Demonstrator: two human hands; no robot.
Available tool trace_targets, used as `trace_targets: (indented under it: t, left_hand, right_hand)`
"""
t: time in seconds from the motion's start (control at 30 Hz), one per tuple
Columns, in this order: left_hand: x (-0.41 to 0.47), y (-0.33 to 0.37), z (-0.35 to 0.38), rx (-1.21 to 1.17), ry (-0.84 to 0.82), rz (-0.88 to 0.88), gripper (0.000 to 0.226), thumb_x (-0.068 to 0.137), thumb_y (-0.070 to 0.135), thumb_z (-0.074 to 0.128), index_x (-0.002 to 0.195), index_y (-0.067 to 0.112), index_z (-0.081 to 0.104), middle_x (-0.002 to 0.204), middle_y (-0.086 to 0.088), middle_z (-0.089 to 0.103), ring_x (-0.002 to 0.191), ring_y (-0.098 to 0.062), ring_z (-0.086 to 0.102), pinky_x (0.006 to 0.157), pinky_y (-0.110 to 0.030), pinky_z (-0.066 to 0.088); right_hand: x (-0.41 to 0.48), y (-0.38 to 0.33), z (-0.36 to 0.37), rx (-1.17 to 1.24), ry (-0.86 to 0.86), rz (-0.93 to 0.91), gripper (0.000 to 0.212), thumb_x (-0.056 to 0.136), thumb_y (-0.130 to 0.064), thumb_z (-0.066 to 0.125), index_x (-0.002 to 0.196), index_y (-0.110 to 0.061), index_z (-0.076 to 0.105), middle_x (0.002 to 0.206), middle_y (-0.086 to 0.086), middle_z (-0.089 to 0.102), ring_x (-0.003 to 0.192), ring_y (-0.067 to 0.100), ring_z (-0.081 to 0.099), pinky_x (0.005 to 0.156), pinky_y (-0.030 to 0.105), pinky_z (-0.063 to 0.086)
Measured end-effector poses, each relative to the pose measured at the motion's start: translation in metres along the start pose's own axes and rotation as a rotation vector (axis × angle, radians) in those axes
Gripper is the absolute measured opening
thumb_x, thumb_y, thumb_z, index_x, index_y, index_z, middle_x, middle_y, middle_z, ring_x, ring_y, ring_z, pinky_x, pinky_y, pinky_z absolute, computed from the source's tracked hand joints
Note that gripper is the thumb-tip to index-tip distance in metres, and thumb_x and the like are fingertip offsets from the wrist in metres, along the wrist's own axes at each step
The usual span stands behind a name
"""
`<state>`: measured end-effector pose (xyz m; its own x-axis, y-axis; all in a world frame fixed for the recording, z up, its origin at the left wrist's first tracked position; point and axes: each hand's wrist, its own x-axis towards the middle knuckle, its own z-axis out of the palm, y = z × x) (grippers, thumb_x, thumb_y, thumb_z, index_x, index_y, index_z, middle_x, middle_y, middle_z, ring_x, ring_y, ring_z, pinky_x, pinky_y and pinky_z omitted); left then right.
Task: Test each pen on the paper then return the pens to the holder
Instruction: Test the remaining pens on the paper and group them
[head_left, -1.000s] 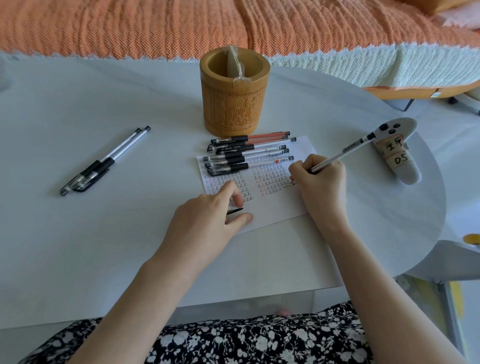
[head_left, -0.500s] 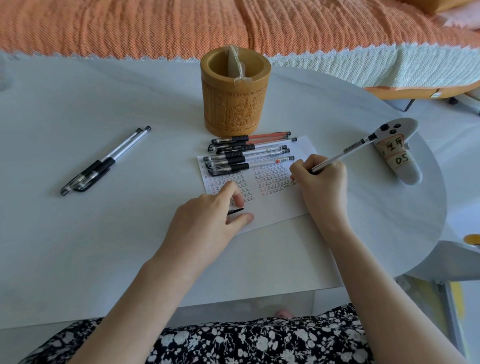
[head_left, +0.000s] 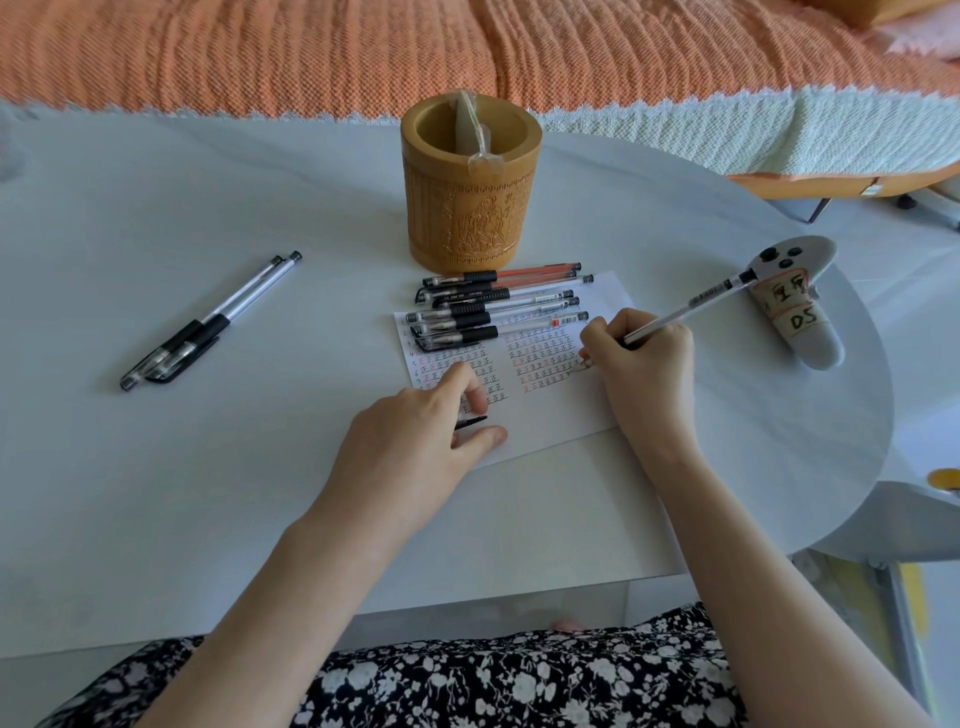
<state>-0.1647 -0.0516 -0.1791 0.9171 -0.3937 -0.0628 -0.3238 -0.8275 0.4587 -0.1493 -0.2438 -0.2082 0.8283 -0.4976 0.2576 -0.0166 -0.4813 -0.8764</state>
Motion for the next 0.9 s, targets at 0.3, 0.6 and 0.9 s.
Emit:
trace_targets:
  t: [0.3,0.6,0.9]
  left_hand:
    - [-0.0004,0.0007,-0.0002,0.006,-0.001,-0.011,0.026,0.085,0.055,0.052,0.093,0.032,0.041,0.089,0.006,0.068,0.08,-0.015,0.065,0.065,-0.029,0.045]
    - [-0.0007,0.0014,-0.0006,0.006,-0.002,-0.019,0.027,0.085,0.055,0.052,0.092,0.032,0.041,0.089,0.006,0.069,0.079,-0.015,0.064,0.065,-0.029,0.045]
    - [-0.0007,0.0018,-0.001,0.006,-0.006,-0.021,0.027,0.085,0.055,0.052,0.093,0.032,0.042,0.09,0.006,0.069,0.081,-0.017,0.064,0.067,-0.031,0.047]
  right_hand:
    - [-0.0041,-0.0065,-0.0013,-0.021,-0.037,0.013,0.029,0.07,-0.01,0.055,0.055,0.005,0.034,0.06,0.034,0.046,0.06,0.016,0.033,0.05,0.027,0.018]
    - [-0.0035,-0.0047,-0.0016,0.0,-0.047,0.052,0.029,0.066,-0.016,0.052,0.055,0.005,0.035,0.06,0.033,0.041,0.063,0.014,0.042,0.054,0.026,0.019]
    - [-0.0053,-0.0074,-0.0022,-0.028,-0.046,0.036,0.029,0.067,-0.014,0.052,0.057,0.007,0.035,0.062,0.034,0.047,0.062,0.015,0.035,0.05,0.026,0.016]
